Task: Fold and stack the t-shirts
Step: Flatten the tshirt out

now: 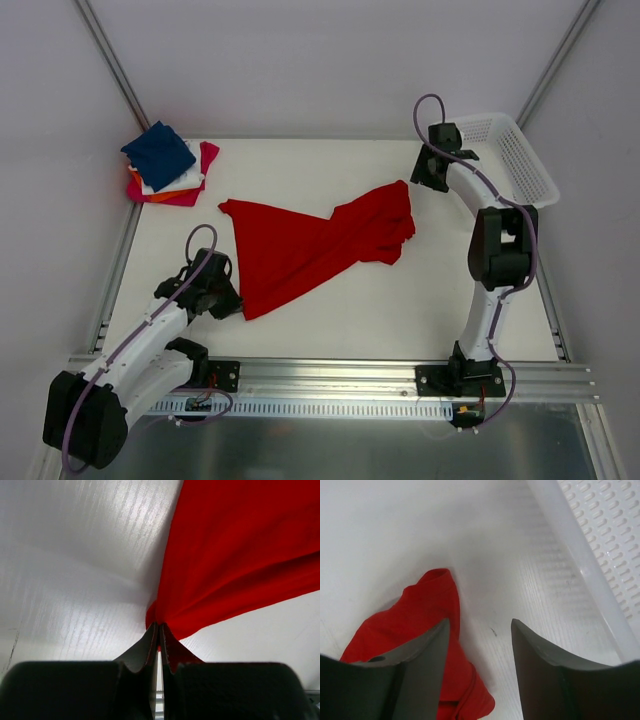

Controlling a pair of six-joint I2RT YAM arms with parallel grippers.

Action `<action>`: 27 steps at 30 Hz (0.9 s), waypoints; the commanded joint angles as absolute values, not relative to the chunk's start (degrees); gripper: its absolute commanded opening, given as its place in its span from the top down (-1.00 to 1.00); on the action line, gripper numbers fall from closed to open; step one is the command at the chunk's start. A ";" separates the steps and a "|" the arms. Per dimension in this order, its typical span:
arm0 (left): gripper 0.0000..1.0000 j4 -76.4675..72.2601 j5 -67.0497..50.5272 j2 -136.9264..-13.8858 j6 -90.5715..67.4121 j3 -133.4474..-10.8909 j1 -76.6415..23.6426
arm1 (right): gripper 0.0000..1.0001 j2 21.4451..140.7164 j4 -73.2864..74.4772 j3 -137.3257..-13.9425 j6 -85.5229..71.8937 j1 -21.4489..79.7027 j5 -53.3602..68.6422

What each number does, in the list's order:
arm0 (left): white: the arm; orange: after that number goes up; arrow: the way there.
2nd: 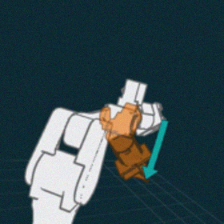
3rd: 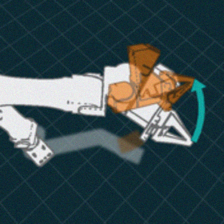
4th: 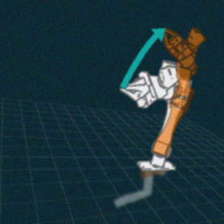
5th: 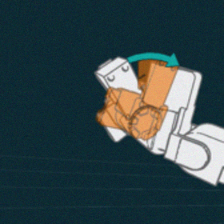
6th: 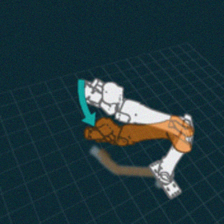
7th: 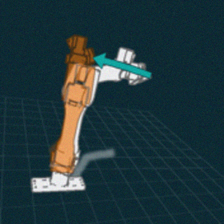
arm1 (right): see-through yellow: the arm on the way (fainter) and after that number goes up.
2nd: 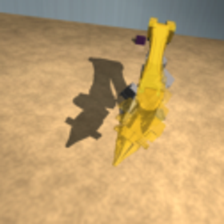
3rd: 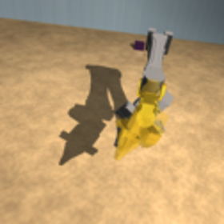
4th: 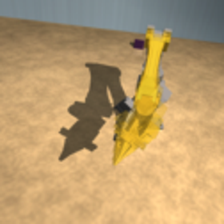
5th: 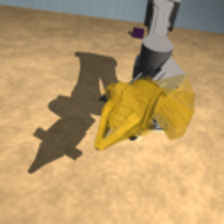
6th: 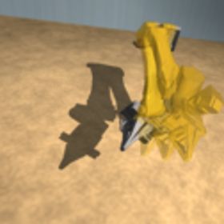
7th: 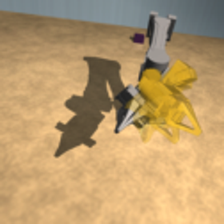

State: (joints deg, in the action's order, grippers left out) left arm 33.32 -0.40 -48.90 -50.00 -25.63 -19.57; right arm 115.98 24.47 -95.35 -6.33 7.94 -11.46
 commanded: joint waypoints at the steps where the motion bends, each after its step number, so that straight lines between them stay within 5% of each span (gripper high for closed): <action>1: 1.00 34.37 1.58 -49.74 -49.57 -26.19 -20.04 | -0.08 107.24 23.38 -91.95 -5.54 10.36 -13.27; 13: 1.00 31.90 1.67 -51.94 -49.22 -25.93 -20.04 | 0.05 88.26 21.45 -72.80 -7.64 21.62 -19.07; 27: 1.00 31.82 1.23 -50.54 -48.78 -25.49 -20.04 | 0.14 88.85 18.55 -64.34 -10.37 22.06 -20.22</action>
State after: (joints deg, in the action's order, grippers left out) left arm 31.92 0.56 -51.62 -49.93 -25.61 -19.57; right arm 88.27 21.17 -64.88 -8.58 22.33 -19.27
